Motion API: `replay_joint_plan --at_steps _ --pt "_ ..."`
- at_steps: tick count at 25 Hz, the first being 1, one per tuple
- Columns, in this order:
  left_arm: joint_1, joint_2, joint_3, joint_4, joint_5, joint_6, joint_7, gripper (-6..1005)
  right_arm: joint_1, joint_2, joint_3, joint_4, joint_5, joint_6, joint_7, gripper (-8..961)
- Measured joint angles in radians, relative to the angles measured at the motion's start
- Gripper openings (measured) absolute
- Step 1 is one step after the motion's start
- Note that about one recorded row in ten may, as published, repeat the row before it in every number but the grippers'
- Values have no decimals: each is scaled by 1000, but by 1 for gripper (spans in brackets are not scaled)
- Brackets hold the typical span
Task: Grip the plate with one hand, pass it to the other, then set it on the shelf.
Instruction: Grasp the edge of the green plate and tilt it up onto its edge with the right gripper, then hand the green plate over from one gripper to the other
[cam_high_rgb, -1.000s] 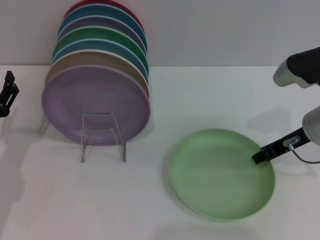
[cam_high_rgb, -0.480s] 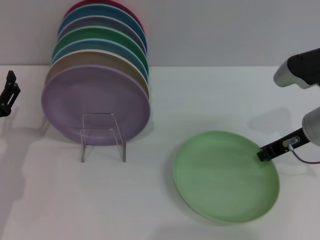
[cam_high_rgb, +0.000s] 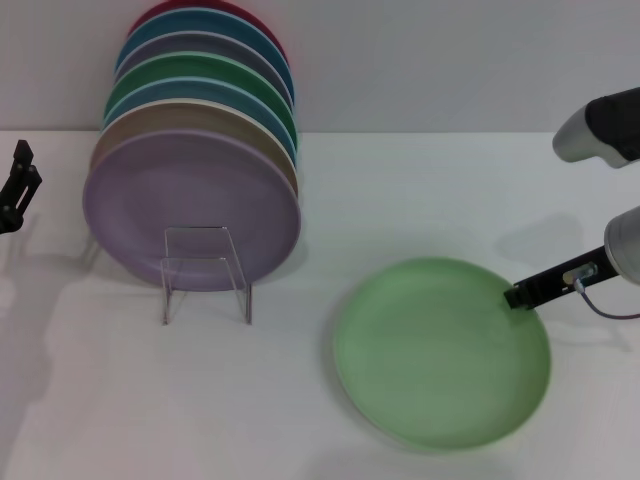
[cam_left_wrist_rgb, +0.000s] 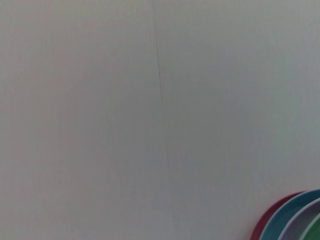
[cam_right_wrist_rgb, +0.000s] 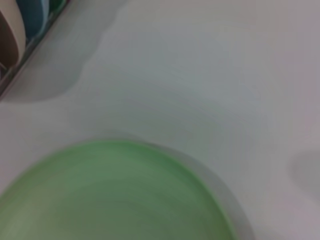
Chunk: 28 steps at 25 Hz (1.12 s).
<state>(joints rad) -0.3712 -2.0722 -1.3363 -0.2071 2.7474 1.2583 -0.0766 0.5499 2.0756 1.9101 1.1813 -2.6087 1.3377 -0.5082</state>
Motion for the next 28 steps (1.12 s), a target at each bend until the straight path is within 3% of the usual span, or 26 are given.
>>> replay_joint_plan --at_steps 10,15,19,20,21,24,28 --pt "1 0 9 0 5 22 0 843 -53 0 8 106 65 -4 -35 16" --pt "22 1 55 -30 15 133 38 842 -170 0 10 288 196 -59 -111 16" --pt "55 13 114 -150 37 123 78 842 -303 1 13 377 371 -174 -259 16" --pt "67 25 121 -227 76 70 79 842 -321 2 15 380 408 -191 -292 16" --pt "67 25 121 -227 76 70 79 842 -342 2 19 381 453 -208 -334 16" --pt "113 68 120 -497 138 -178 97 841 -378 3 30 370 541 -246 -421 16" --pt "152 155 139 -915 143 -651 119 841 -394 5 38 358 550 -286 -456 16"
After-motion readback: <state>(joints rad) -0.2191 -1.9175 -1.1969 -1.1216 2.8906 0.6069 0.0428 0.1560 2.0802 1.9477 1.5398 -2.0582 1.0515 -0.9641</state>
